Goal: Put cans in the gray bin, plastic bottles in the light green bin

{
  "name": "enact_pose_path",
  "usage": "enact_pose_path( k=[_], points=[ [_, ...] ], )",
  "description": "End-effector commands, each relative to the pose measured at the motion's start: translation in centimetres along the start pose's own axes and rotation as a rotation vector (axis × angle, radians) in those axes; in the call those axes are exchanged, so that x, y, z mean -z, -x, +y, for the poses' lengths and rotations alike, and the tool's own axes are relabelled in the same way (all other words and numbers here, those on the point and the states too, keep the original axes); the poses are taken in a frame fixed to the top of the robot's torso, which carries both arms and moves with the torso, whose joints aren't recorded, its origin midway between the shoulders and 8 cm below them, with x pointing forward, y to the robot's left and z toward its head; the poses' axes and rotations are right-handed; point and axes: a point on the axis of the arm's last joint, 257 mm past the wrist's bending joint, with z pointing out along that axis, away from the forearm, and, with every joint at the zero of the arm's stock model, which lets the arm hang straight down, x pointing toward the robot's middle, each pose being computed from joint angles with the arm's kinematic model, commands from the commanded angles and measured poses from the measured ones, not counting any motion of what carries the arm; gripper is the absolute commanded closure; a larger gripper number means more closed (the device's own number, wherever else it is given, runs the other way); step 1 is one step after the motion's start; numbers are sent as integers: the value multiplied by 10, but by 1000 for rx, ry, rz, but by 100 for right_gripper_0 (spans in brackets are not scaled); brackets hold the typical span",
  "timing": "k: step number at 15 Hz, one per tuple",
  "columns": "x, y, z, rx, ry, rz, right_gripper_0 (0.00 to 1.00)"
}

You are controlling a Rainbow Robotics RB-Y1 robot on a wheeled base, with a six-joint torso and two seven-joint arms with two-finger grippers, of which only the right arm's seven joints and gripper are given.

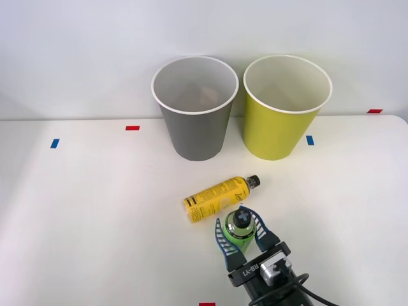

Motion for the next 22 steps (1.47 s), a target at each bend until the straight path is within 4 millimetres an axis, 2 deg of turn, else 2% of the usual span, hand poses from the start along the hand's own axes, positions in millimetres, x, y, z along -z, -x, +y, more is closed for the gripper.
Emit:
enact_pose_path(
  k=[1, 4, 6, 9, 14, 17, 20, 22],
  points=[
    [7, -4, -4, -4, -18, 17, 100],
    [8, 1, -9, -18, -45, 46, 100],
    [-6, 29, -15, -30, -50, 150, 100],
    [-22, 76, -20, -64, -53, 209, 100],
    [-48, 106, -35, -96, -74, 131, 100],
    [-76, 122, -41, -118, -72, 96, 100],
    [-108, 144, -57, -137, -85, 60, 100],
    [-130, 161, -60, -158, -76, 38, 100]
  ],
)
